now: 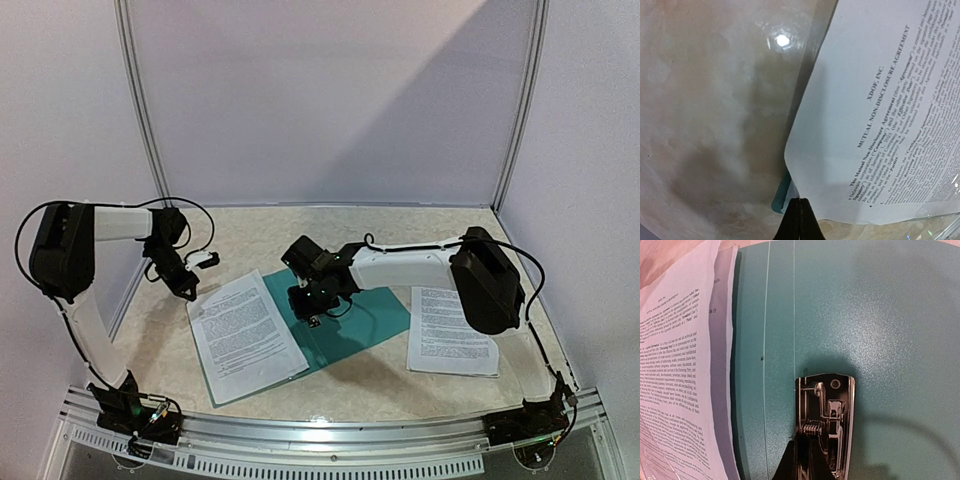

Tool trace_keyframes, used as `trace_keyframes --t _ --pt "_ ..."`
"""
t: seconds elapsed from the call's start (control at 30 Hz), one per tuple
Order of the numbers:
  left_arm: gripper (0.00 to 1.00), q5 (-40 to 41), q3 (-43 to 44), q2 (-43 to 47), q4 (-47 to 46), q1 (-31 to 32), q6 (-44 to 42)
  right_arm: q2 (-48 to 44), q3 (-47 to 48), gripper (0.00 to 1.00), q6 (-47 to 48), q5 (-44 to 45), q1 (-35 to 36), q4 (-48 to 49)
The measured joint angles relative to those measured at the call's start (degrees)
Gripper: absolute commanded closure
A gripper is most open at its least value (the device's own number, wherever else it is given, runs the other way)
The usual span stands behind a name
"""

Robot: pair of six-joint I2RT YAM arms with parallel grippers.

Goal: Put the files into the folder
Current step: Move the folder with some files to the center of the board.

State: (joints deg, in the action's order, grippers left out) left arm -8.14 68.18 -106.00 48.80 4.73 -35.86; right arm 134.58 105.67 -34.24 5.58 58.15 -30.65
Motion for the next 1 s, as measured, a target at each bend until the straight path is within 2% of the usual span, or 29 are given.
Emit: trace_keyframes --t 0.37,0.93,1.0 --pt "1.00 0.4 -0.1 -0.3 -0.1 2.5 -0.6 0.2 0.0 0.99 -1.4 0.5 0.0 0.8" --pt "1.00 3.3 1.1 -1.4 -1.5 2.5 -1.6 0.7 0.0 0.99 -4.8 2.9 0.1 2.7" --pt "0.96 3.7 1.5 -1.4 -1.6 2.5 -1.7 0.7 0.0 0.96 -5.0 2.8 0.0 2.9"
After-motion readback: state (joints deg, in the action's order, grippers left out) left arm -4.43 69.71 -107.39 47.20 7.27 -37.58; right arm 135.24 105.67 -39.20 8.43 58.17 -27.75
